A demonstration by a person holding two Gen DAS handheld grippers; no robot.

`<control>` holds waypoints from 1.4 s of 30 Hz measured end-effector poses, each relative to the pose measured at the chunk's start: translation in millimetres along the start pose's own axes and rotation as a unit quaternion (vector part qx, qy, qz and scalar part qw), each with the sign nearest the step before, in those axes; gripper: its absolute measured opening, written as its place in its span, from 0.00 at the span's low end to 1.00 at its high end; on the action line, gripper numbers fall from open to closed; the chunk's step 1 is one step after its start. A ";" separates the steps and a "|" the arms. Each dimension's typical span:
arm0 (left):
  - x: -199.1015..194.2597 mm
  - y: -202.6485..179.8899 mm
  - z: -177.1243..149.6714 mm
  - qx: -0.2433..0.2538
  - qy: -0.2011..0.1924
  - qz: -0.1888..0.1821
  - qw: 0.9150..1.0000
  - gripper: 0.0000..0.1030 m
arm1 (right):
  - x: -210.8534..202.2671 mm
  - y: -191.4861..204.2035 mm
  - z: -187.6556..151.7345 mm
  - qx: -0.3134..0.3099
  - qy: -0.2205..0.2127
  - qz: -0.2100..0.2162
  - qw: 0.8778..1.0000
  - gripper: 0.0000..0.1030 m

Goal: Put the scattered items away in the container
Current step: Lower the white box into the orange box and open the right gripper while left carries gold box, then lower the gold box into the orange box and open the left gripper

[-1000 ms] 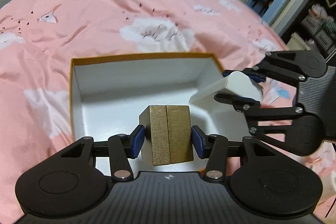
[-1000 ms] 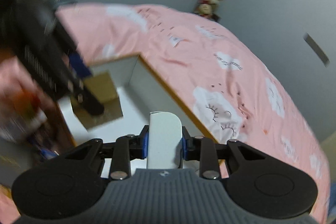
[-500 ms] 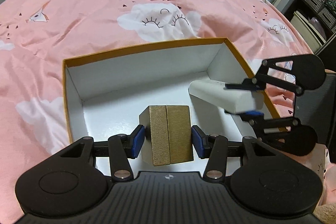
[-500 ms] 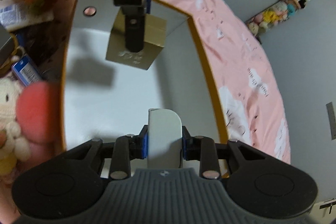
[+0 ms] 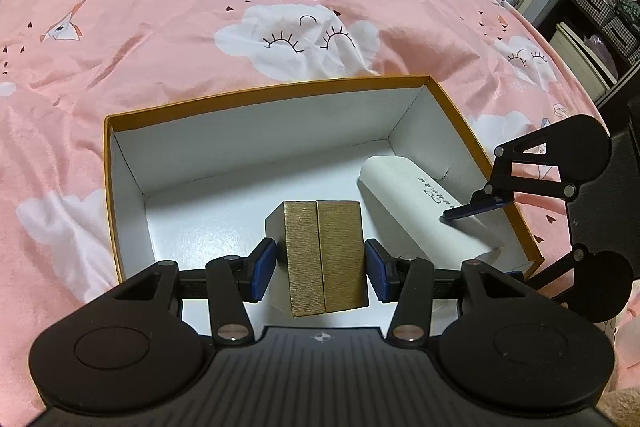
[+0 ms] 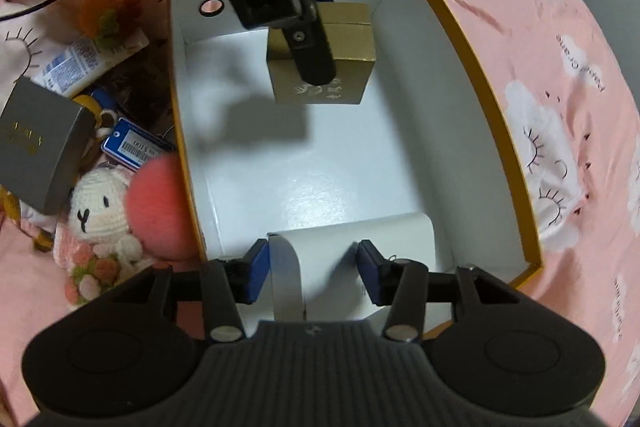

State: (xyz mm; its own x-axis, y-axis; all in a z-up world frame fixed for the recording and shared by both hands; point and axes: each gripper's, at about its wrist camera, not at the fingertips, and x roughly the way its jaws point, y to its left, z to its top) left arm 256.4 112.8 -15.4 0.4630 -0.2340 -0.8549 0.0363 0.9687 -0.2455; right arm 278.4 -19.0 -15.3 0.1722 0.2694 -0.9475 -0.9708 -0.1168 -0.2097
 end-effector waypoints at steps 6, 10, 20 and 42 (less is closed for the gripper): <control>2.6 1.1 -1.5 -0.001 0.002 -0.002 1.000 0.54 | 6.1 -23.3 1.5 0.104 0.046 0.095 0.989 0.33; 3.2 3.1 -1.7 -0.002 0.001 -0.003 1.000 0.54 | 7.6 -28.3 1.3 0.112 0.060 0.088 0.988 0.33; 7.4 11.9 2.1 0.001 0.009 0.003 1.000 0.54 | 26.8 -51.2 11.9 0.142 0.035 0.012 0.989 0.73; 26.0 10.0 9.2 0.028 0.028 -0.012 0.999 0.54 | 67.5 -29.5 4.7 0.015 0.097 0.076 0.992 0.58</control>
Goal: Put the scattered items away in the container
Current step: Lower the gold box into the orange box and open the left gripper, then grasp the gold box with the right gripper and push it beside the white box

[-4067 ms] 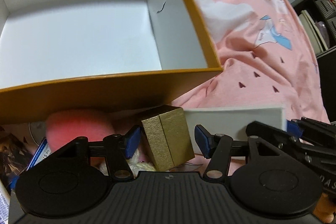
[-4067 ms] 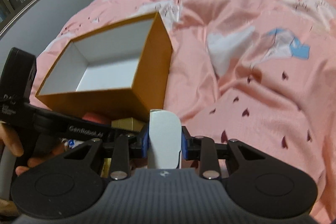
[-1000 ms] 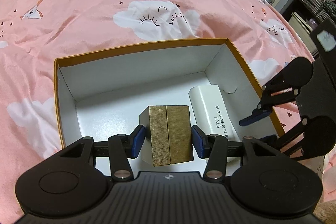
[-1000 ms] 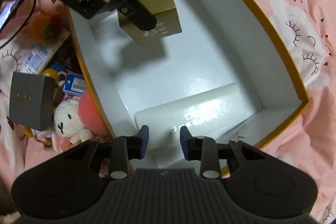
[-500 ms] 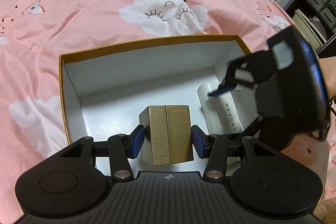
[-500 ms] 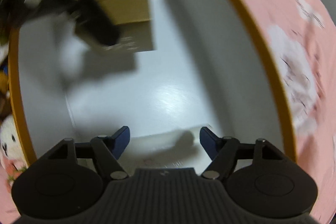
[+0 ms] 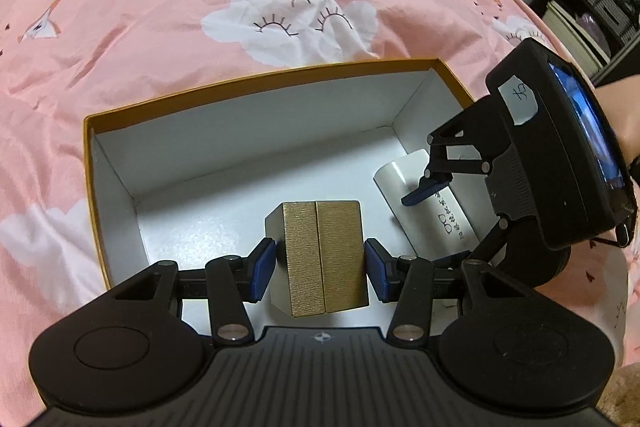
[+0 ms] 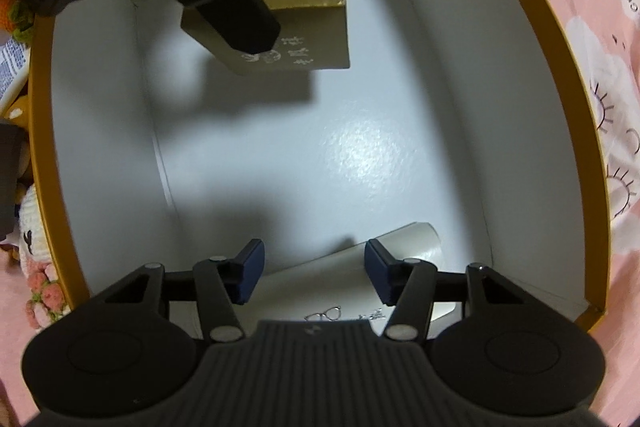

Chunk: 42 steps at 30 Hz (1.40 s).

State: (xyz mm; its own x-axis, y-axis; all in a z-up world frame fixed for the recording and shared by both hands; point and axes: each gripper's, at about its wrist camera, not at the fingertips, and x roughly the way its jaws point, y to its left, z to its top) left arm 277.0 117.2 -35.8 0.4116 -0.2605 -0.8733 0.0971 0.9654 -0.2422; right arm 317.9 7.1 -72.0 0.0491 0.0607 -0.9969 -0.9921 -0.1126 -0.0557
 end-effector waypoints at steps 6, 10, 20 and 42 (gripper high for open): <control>10.5 -9.4 0.0 0.040 0.016 -0.008 0.999 0.54 | -3.3 14.3 -6.2 -0.039 0.005 -0.022 0.999 0.56; 24.2 -11.5 -1.9 0.077 0.044 -0.015 0.996 0.54 | -19.5 8.3 -17.7 0.011 -0.036 -0.016 0.999 0.54; 47.8 -25.5 -10.9 0.178 0.105 -0.024 0.978 0.51 | -35.9 28.1 -31.8 -0.025 -0.105 -0.026 0.994 0.52; 18.3 -23.9 -26.7 0.202 0.103 -0.020 0.974 0.44 | -48.0 78.9 -4.8 -0.310 -0.132 -0.049 0.940 0.62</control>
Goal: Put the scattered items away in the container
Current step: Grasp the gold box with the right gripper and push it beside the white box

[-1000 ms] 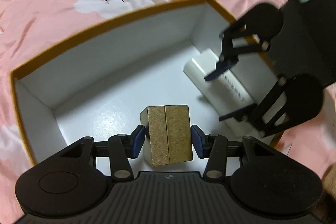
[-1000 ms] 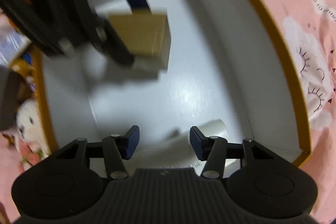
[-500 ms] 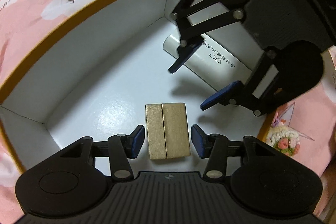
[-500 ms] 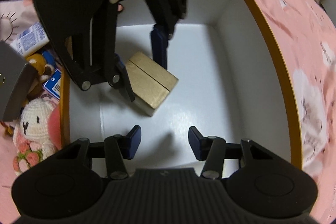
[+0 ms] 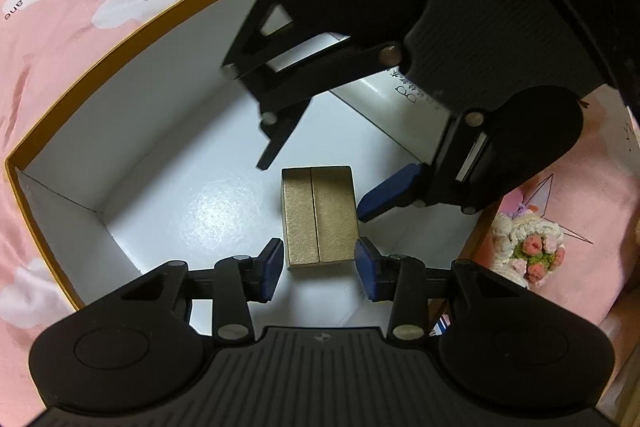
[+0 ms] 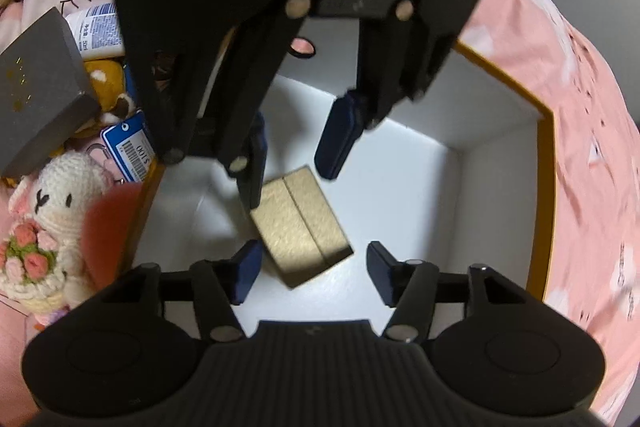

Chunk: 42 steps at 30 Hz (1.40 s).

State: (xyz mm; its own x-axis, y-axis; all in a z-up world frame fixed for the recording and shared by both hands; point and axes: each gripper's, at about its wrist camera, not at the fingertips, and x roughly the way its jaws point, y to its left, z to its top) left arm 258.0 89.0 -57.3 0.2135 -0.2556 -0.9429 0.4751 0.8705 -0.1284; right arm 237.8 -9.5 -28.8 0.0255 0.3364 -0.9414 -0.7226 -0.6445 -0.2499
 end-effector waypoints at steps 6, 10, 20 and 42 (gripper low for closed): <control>-4.3 4.5 -6.0 -0.009 -0.010 -0.002 1.000 0.44 | 6.9 1.4 8.7 -0.020 0.009 0.019 1.000 0.62; -8.4 7.3 -11.5 -0.018 -0.015 0.005 1.000 0.44 | 11.0 2.5 11.2 -0.012 0.023 0.032 0.999 0.56; -22.7 19.9 -16.6 -0.076 -0.050 0.025 0.996 0.44 | 7.6 -23.8 -11.3 0.098 0.074 -0.020 0.992 0.55; -19.0 11.7 -18.8 -0.080 -0.054 0.020 0.995 0.45 | 5.9 -45.4 -69.8 0.240 0.222 -0.073 0.942 0.54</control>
State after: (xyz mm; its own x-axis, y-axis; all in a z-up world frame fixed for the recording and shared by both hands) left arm 243.4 111.9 -46.6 0.3247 -0.2558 -0.9105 0.3251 0.9343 -0.1466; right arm 319.0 -26.1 -38.8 0.3584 0.0081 -0.9335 -0.9153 -0.1936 -0.3531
